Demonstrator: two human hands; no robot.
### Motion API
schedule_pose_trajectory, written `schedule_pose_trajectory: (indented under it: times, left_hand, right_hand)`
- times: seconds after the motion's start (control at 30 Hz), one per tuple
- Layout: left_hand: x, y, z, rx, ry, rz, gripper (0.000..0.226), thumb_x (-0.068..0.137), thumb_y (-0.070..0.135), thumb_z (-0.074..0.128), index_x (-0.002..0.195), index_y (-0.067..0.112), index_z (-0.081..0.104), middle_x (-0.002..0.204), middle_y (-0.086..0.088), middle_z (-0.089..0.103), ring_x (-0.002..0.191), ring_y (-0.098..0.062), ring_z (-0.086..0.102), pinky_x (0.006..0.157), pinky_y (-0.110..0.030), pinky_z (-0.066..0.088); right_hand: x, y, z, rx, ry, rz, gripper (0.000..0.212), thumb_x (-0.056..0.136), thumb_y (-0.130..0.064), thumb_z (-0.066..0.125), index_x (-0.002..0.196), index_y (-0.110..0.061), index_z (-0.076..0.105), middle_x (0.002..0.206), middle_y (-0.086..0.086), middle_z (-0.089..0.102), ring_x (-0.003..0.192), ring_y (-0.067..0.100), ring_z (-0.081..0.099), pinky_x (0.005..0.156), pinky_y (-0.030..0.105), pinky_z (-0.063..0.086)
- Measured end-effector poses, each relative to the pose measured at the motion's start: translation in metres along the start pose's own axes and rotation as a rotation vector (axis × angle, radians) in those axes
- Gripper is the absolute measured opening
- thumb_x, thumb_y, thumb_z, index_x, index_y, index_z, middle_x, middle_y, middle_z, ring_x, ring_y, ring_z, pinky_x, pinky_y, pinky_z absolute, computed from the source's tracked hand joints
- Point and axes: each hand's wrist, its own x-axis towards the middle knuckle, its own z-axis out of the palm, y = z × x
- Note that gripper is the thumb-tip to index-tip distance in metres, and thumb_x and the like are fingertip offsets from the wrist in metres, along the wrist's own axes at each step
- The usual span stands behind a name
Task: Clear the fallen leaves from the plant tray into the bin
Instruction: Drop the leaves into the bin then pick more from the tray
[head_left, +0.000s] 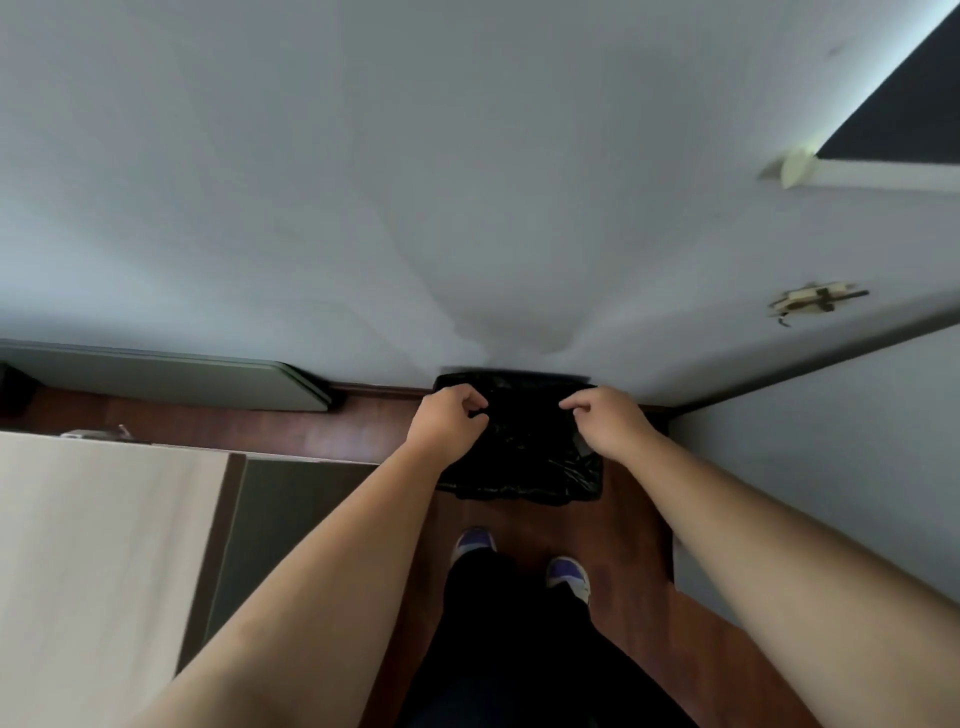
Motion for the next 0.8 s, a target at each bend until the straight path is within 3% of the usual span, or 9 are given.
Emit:
schedule_pose_trajectory:
  times: [0.07, 0.2, 0.4, 0.47, 0.67, 0.8]
  left_hand:
    - [-0.009, 0.001, -0.013, -0.002, 0.013, -0.013, 0.022, 0.085, 0.020, 0.063, 0.106, 0.017, 0.066, 0.114, -0.002, 0.069, 0.109, -0.018, 0.062, 0.094, -0.028, 0.048]
    - [-0.041, 0.006, -0.056, -0.009, 0.098, -0.001, 0.024, 0.083, 0.019, 0.062, 0.107, 0.017, 0.065, 0.112, -0.002, 0.070, 0.109, -0.018, 0.062, 0.097, -0.029, 0.048]
    - [-0.145, -0.026, -0.128, -0.098, 0.445, -0.098, 0.025, 0.084, 0.017, 0.059, 0.107, 0.016, 0.066, 0.108, -0.005, 0.069, 0.103, -0.022, 0.062, 0.089, -0.027, 0.047]
    - [-0.193, -0.052, -0.141, -0.145, 0.569, -0.159, 0.024, 0.084, 0.016, 0.059, 0.106, 0.015, 0.067, 0.107, -0.005, 0.069, 0.103, -0.021, 0.063, 0.085, -0.024, 0.044]
    - [-0.359, -0.150, -0.149, -0.272, 0.820, -0.439, 0.020, 0.085, 0.023, 0.059, 0.103, 0.020, 0.068, 0.106, -0.003, 0.071, 0.102, -0.017, 0.064, 0.090, -0.028, 0.049]
    - [-0.471, -0.222, -0.119, -0.385, 0.999, -0.676, 0.016, 0.083, 0.021, 0.059, 0.096, 0.021, 0.068, 0.098, 0.000, 0.072, 0.095, -0.019, 0.066, 0.085, -0.028, 0.051]
  right_hand:
    - [-0.008, -0.015, -0.010, -0.010, 0.009, -0.028, 0.030, 0.093, -0.012, 0.044, 0.112, -0.019, 0.067, 0.117, 0.008, 0.068, 0.098, 0.028, 0.066, 0.086, 0.034, 0.053]
    - [-0.028, -0.055, -0.028, -0.046, 0.029, -0.140, 0.026, 0.091, -0.013, 0.049, 0.105, -0.015, 0.070, 0.116, 0.007, 0.069, 0.106, 0.025, 0.062, 0.091, 0.030, 0.047]
    - [-0.076, -0.152, -0.020, -0.182, 0.004, -0.451, 0.022, 0.089, -0.012, 0.052, 0.098, -0.012, 0.072, 0.112, 0.010, 0.070, 0.108, 0.027, 0.062, 0.093, 0.030, 0.046]
    - [-0.102, -0.191, 0.001, -0.222, -0.033, -0.580, 0.022, 0.088, -0.012, 0.053, 0.096, -0.013, 0.073, 0.109, 0.011, 0.072, 0.105, 0.026, 0.063, 0.091, 0.028, 0.046]
    - [-0.205, -0.275, 0.096, -0.355, -0.244, -0.915, 0.017, 0.088, -0.017, 0.057, 0.093, -0.018, 0.074, 0.103, 0.007, 0.073, 0.093, 0.022, 0.065, 0.076, 0.021, 0.042]
    - [-0.284, -0.299, 0.175, -0.485, -0.407, -1.104, 0.018, 0.089, -0.016, 0.056, 0.090, -0.020, 0.073, 0.095, 0.005, 0.073, 0.083, 0.019, 0.065, 0.071, 0.025, 0.046]
